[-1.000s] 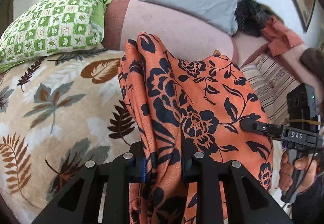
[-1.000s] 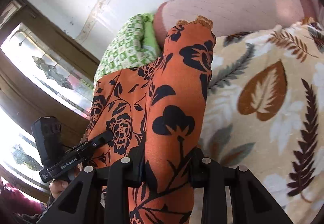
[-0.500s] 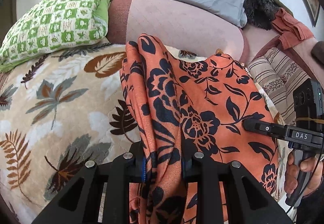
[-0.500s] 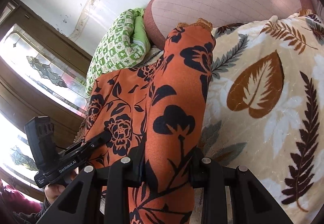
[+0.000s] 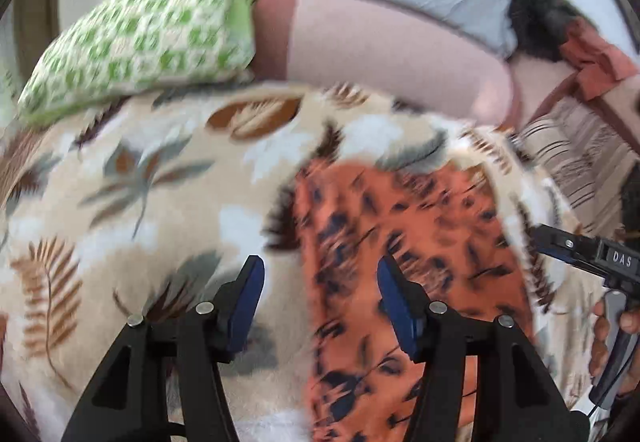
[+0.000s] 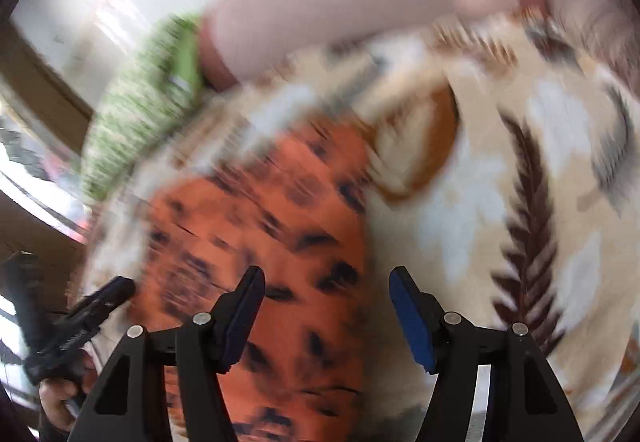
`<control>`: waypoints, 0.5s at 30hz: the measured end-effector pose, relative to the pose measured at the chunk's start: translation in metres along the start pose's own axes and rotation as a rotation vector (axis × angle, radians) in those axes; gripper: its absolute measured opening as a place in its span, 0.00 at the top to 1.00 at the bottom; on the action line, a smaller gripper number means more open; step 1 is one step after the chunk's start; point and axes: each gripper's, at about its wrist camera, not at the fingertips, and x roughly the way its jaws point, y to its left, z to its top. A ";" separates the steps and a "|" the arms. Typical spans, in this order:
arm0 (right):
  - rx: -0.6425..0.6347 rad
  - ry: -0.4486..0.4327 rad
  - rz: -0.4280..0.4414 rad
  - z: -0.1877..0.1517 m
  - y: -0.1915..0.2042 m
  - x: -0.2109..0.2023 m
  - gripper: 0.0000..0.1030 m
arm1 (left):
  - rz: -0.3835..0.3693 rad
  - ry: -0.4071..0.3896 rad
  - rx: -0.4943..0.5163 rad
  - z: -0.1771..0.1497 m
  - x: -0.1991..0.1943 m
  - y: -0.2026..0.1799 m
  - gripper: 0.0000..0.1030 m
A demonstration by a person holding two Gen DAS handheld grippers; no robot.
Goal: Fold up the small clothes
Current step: 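Lower the folded blouse onto the blanket and open both tools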
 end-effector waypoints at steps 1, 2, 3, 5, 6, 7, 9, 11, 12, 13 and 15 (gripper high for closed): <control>-0.001 -0.006 0.056 0.005 0.007 0.000 0.31 | -0.013 -0.002 0.005 0.001 0.001 -0.004 0.42; 0.002 -0.002 0.105 0.008 0.011 0.004 0.28 | -0.016 0.007 0.017 0.000 0.007 -0.009 0.42; 0.012 0.028 0.154 0.009 0.012 0.016 0.23 | -0.003 0.042 0.039 -0.006 0.021 -0.014 0.41; 0.074 0.118 0.156 0.000 -0.003 0.050 0.20 | 0.063 0.194 0.075 -0.021 0.063 -0.017 0.39; 0.111 0.157 0.140 -0.006 -0.013 0.066 0.20 | 0.068 0.244 0.063 -0.028 0.078 -0.013 0.38; 0.122 0.143 0.126 -0.011 -0.020 0.071 0.20 | 0.052 0.219 0.020 -0.030 0.075 -0.006 0.36; 0.112 0.090 0.112 -0.013 -0.010 0.049 0.21 | 0.091 0.180 0.003 -0.022 0.050 -0.004 0.36; 0.024 0.038 0.034 -0.011 0.008 0.019 0.20 | 0.137 0.092 0.038 -0.013 0.013 -0.009 0.26; -0.018 0.013 -0.019 -0.014 0.015 0.005 0.20 | 0.156 0.052 0.042 -0.012 -0.004 -0.012 0.20; -0.050 -0.017 -0.065 -0.021 0.026 -0.013 0.18 | 0.186 0.010 0.039 -0.012 -0.022 -0.014 0.11; -0.085 -0.049 -0.117 -0.034 0.041 -0.041 0.12 | 0.226 -0.053 0.045 -0.016 -0.052 -0.020 0.08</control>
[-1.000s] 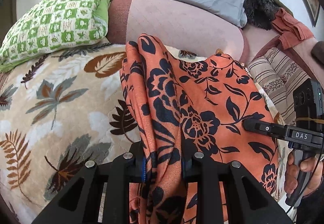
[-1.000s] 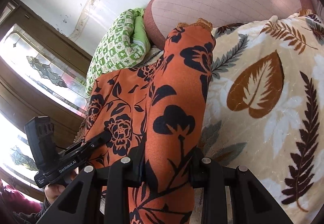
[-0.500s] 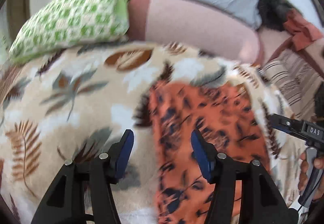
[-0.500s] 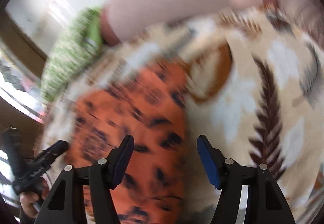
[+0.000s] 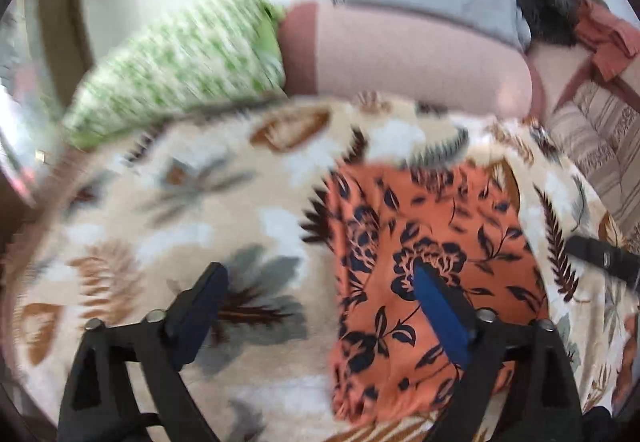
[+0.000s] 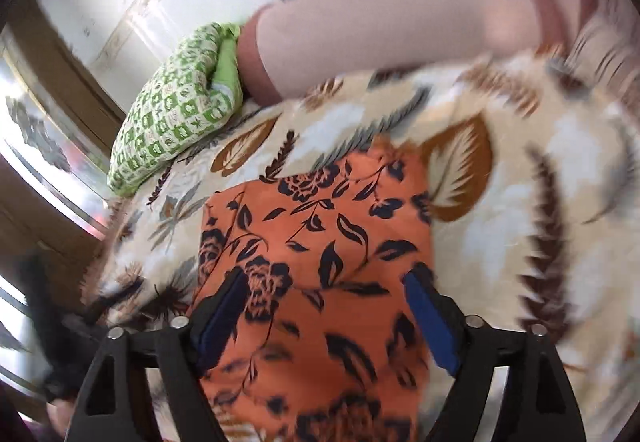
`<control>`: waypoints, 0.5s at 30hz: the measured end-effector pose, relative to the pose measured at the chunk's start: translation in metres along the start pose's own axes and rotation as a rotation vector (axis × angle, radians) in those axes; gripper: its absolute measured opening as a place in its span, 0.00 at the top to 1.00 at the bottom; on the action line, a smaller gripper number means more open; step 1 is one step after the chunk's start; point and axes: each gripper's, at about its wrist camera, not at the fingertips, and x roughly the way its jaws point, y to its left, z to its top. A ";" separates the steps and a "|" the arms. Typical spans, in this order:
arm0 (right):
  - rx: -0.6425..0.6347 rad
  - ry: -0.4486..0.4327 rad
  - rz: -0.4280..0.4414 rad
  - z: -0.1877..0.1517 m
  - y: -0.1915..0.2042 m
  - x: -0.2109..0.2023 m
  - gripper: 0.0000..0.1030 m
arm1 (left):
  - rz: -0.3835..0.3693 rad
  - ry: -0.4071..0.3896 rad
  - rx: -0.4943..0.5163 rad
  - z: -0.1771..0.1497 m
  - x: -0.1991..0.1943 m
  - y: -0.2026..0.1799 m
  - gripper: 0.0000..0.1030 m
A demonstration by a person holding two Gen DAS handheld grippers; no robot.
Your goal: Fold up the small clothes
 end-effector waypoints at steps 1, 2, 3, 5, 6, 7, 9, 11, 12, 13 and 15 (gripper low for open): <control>-0.008 -0.011 -0.045 -0.006 0.004 -0.015 0.10 | 0.011 -0.016 0.005 -0.002 -0.014 -0.001 0.08; -0.012 -0.017 -0.078 -0.012 0.009 -0.023 0.08 | 0.018 -0.016 0.008 -0.004 -0.022 0.000 0.08; -0.016 -0.020 -0.101 -0.020 0.010 -0.034 0.04 | 0.019 -0.012 0.016 -0.008 -0.034 -0.001 0.08; -0.034 -0.010 -0.157 -0.039 0.019 -0.046 0.00 | 0.020 -0.024 0.018 -0.012 -0.049 -0.003 0.08; -0.044 -0.014 -0.179 -0.047 0.023 -0.051 0.00 | 0.021 -0.024 0.016 -0.016 -0.057 -0.004 0.08; -0.055 -0.011 -0.193 -0.056 0.027 -0.056 0.00 | 0.010 -0.020 0.016 -0.021 -0.065 -0.004 0.08; -0.075 0.009 -0.216 -0.068 0.033 -0.061 0.00 | 0.004 -0.026 0.020 -0.028 -0.079 -0.008 0.08; -0.093 -0.006 -0.229 -0.077 0.040 -0.071 0.00 | 0.010 -0.033 0.026 -0.033 -0.091 -0.010 0.07; -0.104 -0.017 -0.239 -0.080 0.043 -0.078 0.00 | 0.007 -0.036 0.029 -0.036 -0.098 -0.010 0.07; -0.115 -0.025 -0.251 -0.082 0.045 -0.083 0.00 | 0.004 -0.040 0.024 -0.037 -0.103 -0.011 0.07; -0.128 -0.042 -0.254 -0.083 0.049 -0.091 0.00 | -0.003 -0.044 0.015 -0.039 -0.111 -0.012 0.05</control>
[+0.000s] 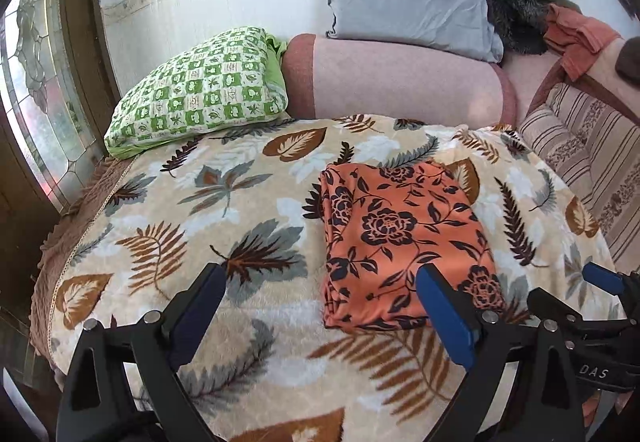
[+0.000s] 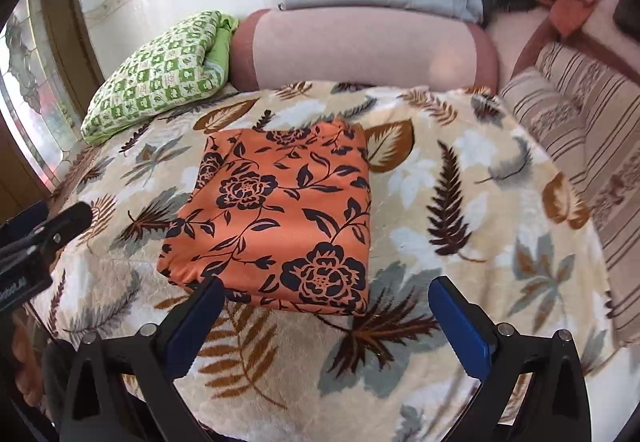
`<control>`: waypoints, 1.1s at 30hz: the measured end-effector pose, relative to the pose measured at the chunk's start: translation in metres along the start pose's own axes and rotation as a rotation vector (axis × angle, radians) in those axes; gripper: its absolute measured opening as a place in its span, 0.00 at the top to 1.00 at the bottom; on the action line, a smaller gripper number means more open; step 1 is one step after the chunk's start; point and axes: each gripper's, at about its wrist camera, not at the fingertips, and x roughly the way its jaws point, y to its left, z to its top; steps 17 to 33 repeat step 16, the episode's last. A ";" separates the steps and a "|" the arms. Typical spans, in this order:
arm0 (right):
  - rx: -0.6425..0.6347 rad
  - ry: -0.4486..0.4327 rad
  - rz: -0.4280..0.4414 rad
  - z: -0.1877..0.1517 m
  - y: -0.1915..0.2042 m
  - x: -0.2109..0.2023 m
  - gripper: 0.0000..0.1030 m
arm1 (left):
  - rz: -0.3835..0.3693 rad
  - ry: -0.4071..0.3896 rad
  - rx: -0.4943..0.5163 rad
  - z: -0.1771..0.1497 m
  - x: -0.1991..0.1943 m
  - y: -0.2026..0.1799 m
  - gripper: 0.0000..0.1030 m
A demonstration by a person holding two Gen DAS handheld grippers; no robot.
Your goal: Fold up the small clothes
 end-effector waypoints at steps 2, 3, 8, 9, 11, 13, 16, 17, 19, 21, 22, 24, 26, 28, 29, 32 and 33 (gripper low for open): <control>-0.015 -0.007 -0.003 0.002 0.002 -0.006 0.00 | 0.018 0.001 0.001 0.001 -0.006 -0.002 0.02; -0.018 -0.014 -0.004 0.003 0.003 -0.010 0.00 | 0.034 -0.008 0.005 0.003 -0.009 -0.003 0.02; -0.038 -0.038 -0.004 0.007 0.006 -0.019 0.00 | 0.040 -0.018 0.015 0.007 -0.017 -0.007 0.02; -0.041 -0.041 -0.004 0.008 0.006 -0.020 0.00 | 0.033 -0.020 0.019 0.007 -0.018 -0.009 0.02; -0.043 -0.043 -0.002 0.009 0.007 -0.021 0.00 | 0.022 -0.019 0.024 0.007 -0.018 -0.012 0.02; -0.048 -0.050 -0.006 0.011 0.007 -0.022 0.00 | -0.016 -0.014 0.009 0.009 -0.017 -0.011 0.01; -0.053 -0.052 -0.009 0.015 0.008 -0.018 0.00 | -0.036 -0.004 -0.003 0.015 -0.010 -0.011 0.01; -0.053 -0.052 -0.009 0.015 0.008 -0.018 0.00 | -0.036 -0.004 -0.003 0.015 -0.010 -0.011 0.01; -0.053 -0.052 -0.009 0.015 0.008 -0.018 0.00 | -0.036 -0.004 -0.003 0.015 -0.010 -0.011 0.01; -0.053 -0.052 -0.009 0.015 0.008 -0.018 0.00 | -0.036 -0.004 -0.003 0.015 -0.010 -0.011 0.01; -0.053 -0.052 -0.009 0.015 0.008 -0.018 0.00 | -0.036 -0.004 -0.003 0.015 -0.010 -0.011 0.01; -0.053 -0.052 -0.009 0.015 0.008 -0.018 0.00 | -0.036 -0.004 -0.003 0.015 -0.010 -0.011 0.01; -0.053 -0.052 -0.009 0.015 0.008 -0.018 0.00 | -0.036 -0.004 -0.003 0.015 -0.010 -0.011 0.01; -0.053 -0.052 -0.009 0.015 0.008 -0.018 0.00 | -0.036 -0.004 -0.003 0.015 -0.010 -0.011 0.01; -0.053 -0.052 -0.009 0.015 0.008 -0.018 0.00 | -0.036 -0.004 -0.003 0.015 -0.010 -0.011 0.01; -0.053 -0.052 -0.009 0.015 0.008 -0.018 0.00 | -0.036 -0.004 -0.003 0.015 -0.010 -0.011 0.01; -0.053 -0.052 -0.009 0.015 0.008 -0.018 0.00 | -0.036 -0.004 -0.003 0.015 -0.010 -0.011 0.01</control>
